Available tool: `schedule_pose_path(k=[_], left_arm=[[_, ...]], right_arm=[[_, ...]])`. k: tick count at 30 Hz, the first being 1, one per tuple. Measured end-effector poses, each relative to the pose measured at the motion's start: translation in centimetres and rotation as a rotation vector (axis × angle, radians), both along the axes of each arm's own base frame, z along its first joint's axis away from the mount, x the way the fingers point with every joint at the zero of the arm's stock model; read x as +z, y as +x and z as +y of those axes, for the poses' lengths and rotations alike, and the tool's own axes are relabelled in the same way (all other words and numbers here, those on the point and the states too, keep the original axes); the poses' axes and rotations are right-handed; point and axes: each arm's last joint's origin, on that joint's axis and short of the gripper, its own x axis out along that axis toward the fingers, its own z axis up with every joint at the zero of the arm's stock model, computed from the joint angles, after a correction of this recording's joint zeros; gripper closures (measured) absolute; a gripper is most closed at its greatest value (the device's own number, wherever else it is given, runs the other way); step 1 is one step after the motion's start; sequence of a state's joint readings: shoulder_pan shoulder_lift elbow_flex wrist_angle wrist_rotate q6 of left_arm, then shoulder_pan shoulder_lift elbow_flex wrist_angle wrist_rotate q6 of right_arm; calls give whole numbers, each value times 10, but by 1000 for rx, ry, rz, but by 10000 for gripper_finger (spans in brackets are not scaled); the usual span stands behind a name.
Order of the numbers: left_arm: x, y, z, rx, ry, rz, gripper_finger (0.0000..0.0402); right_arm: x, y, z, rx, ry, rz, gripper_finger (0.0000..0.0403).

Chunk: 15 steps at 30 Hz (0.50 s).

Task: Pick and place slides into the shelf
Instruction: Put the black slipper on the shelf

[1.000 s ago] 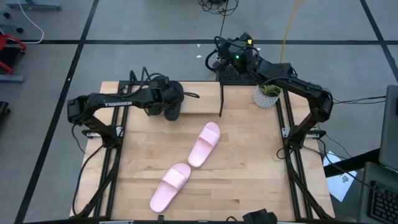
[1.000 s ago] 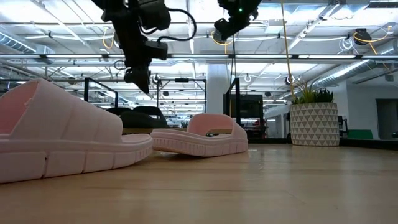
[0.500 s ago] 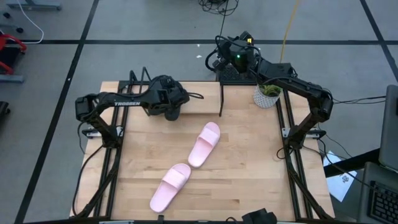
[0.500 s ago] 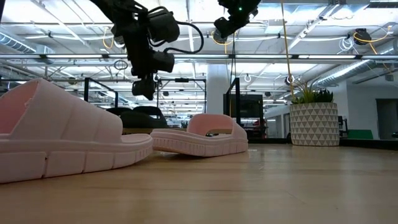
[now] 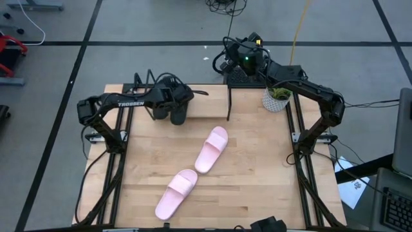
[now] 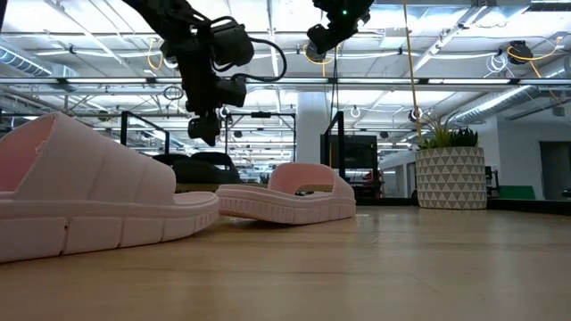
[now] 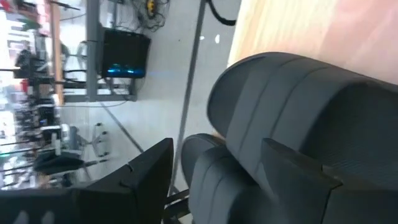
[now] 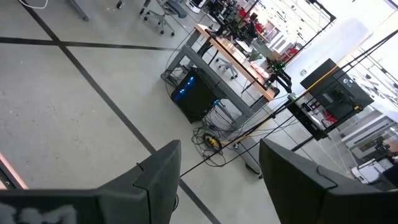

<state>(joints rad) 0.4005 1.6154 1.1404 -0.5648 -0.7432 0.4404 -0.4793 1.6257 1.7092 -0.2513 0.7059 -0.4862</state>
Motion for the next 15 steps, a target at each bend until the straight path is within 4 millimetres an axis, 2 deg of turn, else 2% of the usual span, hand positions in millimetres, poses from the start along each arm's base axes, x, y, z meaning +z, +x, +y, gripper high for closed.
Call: schedule_pose_path(k=[9,15], left_arm=[[3,-1,13,-3,14,-30,156],[1,0,13,-38,-2,-12,156]], right_arm=[[0,0,0,0,1,-2,197],[0,0,0,0,1,-2,197]])
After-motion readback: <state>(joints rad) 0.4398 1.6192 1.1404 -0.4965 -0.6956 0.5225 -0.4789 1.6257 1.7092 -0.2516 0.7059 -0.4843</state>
